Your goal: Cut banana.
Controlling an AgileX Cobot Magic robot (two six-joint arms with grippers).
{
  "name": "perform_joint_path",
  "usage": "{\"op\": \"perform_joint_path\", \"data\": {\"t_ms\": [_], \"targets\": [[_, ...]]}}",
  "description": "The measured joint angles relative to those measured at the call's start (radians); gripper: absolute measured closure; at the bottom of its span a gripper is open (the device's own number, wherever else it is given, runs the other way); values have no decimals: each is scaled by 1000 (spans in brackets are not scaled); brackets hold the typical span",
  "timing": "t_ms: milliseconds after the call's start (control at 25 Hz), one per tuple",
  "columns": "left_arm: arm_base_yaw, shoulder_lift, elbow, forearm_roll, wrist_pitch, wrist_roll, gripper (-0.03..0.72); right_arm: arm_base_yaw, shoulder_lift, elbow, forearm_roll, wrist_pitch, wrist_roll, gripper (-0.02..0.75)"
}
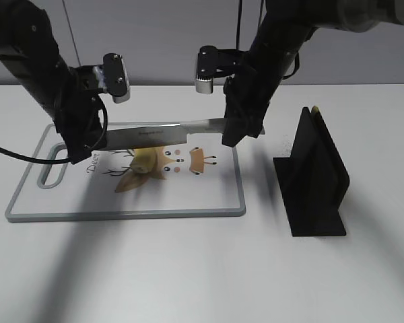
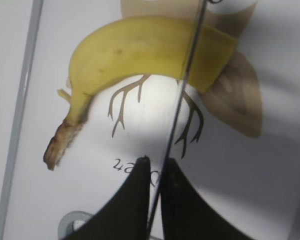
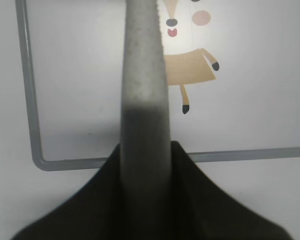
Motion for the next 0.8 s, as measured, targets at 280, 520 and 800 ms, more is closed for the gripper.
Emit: {"op": "perform_joint_path", "data": {"t_ms": [280,520,800], "targets": [[0,37,0,-17,15,0,657,0,29,0,2,22,0,559],[0,39,0,-18,12,0,657,0,30,-2,2,22,-11,559],[0,42,0,-14,-21,1,657,-1,34,-2,1,-8,-39,561]]}}
